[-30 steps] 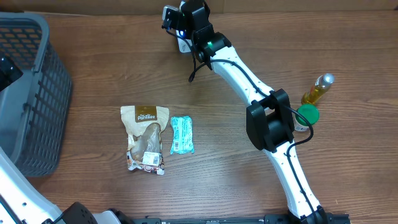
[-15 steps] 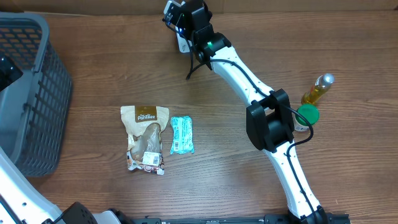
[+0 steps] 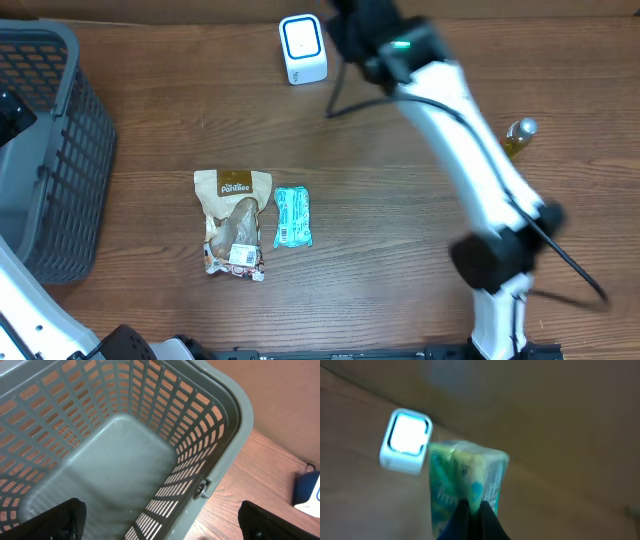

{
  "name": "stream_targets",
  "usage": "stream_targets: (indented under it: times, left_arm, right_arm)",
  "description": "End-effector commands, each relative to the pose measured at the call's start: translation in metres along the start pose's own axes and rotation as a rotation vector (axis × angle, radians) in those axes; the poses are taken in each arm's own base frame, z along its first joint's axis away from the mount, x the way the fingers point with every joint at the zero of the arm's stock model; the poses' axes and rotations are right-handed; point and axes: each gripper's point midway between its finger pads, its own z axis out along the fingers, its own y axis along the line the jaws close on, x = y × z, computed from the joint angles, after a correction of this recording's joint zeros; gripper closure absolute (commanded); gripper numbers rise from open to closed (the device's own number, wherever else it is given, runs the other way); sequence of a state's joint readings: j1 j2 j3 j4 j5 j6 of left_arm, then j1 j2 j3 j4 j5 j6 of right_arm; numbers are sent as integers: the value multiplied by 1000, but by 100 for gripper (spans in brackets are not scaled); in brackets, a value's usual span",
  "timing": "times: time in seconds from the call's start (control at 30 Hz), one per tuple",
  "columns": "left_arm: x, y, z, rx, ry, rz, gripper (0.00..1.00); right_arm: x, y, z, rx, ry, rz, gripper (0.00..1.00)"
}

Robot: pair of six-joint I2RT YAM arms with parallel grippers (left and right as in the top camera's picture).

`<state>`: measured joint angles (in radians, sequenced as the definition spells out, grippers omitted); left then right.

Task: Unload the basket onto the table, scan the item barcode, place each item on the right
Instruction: 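Move the small teal packet right and set it beside the green jar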

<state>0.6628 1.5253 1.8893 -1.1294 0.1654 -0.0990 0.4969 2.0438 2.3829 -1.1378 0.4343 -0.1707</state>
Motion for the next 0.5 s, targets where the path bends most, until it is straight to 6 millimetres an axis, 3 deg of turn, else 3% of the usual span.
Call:
stream_targets:
  times: [0.0,0.17,0.27,0.47]
  left_arm:
    - [2,-2,3,12,8,-6,1]
    - [2,-2,3,12,8,-6,0]
    - [2,-2,3,12,8,-6,0]
    - [2,-2,3,12,8,-6,0]
  right_arm:
    - [30,-32,-16,40,107,222,96]
    - [109,-56,-16,62,424,318,96]
    - [143,-65,-17,45,569,366,96]
    - [176,-77,-3,-6,683,459,96]
